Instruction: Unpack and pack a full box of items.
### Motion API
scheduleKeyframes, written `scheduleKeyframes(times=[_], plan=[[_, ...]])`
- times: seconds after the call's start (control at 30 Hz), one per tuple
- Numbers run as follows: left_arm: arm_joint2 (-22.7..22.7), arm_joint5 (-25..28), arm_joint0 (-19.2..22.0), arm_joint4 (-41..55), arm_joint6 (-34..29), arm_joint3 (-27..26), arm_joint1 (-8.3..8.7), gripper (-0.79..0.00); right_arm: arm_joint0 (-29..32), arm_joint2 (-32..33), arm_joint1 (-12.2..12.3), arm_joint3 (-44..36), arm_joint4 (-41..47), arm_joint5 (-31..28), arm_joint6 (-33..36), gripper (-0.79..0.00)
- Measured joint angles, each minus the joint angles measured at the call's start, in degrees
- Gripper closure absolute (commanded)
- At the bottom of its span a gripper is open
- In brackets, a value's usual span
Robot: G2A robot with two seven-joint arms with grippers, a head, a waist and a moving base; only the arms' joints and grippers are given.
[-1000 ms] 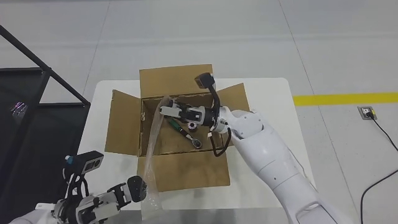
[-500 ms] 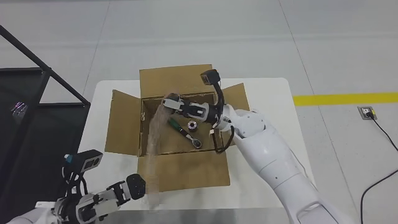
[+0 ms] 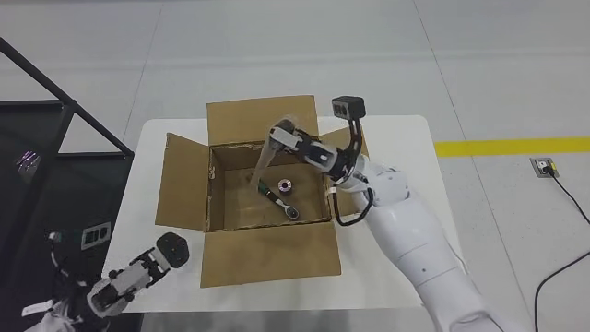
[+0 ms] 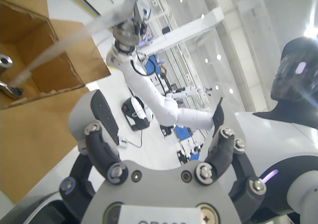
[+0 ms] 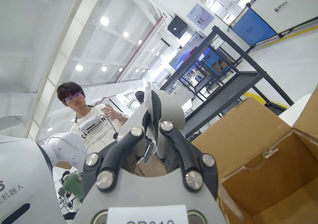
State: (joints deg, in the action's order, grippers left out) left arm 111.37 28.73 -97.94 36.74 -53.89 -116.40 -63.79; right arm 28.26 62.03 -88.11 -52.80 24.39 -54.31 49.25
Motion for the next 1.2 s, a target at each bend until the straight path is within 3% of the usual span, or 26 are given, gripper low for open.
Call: scheduleKeyframes(times=[0.17, 0.3, 0.4, 1.2], plan=[[4.58, 2.82, -5.25, -3.45, 15.27, -1.15, -1.2, -0.785, 3.27, 2.99, 0.76, -5.33, 0.57, -3.16, -3.95, 0.0], [4.02, -0.28, -7.83, -11.99, 29.53, -2.75, -2.28, -0.785, 3.84, 3.9, 0.98, -6.29, -1.64, -3.74, -5.39, 0.0], [3.63, -1.86, -8.1, -15.68, 36.55, -3.06, -2.53, -0.785, 3.8, 3.84, 0.97, -6.23, -1.31, -3.69, -5.26, 0.0], [3.66, -1.73, -8.07, -14.8, 34.8, -3.03, -2.51, -0.785, 3.79, 3.84, 0.97, -6.23, -1.33, -3.69, -5.27, 0.0]])
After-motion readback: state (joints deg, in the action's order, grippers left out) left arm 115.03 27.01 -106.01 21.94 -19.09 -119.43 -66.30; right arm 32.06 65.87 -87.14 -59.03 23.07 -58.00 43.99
